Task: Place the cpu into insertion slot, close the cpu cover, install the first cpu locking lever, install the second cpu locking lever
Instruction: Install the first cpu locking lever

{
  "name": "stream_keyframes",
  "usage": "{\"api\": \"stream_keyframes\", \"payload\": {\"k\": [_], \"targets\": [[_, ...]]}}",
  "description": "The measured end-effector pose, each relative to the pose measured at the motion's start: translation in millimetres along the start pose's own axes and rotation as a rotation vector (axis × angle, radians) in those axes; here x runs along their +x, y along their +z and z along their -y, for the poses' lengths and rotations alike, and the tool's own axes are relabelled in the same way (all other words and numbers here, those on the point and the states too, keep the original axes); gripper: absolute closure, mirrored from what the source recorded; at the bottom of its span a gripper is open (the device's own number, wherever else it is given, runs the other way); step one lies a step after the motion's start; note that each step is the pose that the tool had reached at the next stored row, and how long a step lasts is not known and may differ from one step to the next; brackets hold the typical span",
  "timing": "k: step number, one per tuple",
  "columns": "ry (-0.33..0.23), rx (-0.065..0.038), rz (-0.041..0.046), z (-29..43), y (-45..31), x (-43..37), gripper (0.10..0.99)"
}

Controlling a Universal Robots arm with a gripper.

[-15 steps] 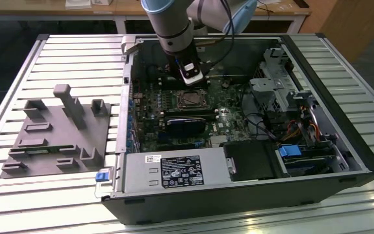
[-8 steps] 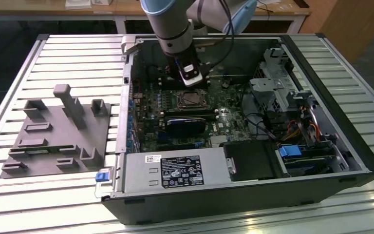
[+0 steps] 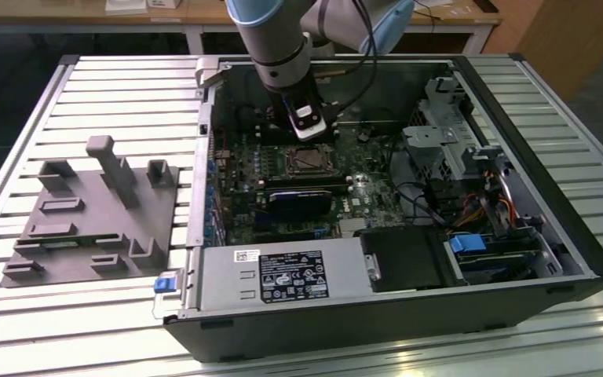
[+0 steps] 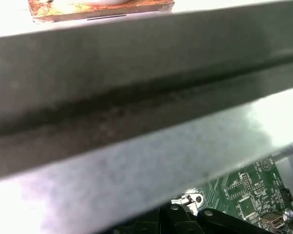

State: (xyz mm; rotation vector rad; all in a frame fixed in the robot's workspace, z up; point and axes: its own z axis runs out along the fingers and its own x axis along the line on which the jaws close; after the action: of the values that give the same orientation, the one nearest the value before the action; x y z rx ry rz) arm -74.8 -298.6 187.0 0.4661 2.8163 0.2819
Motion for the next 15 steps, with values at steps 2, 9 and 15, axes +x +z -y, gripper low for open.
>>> {"api": "stream_keyframes", "payload": {"k": [2,9,15], "targets": [[0.0,-0.001,-0.0001,-0.1,0.1,0.0,0.984],[-0.003,0.009,0.003,-0.8,-2.9,-0.8,0.984],[-0.006,0.016,0.0051,-1.9,-7.5,-1.9,0.984]]}}
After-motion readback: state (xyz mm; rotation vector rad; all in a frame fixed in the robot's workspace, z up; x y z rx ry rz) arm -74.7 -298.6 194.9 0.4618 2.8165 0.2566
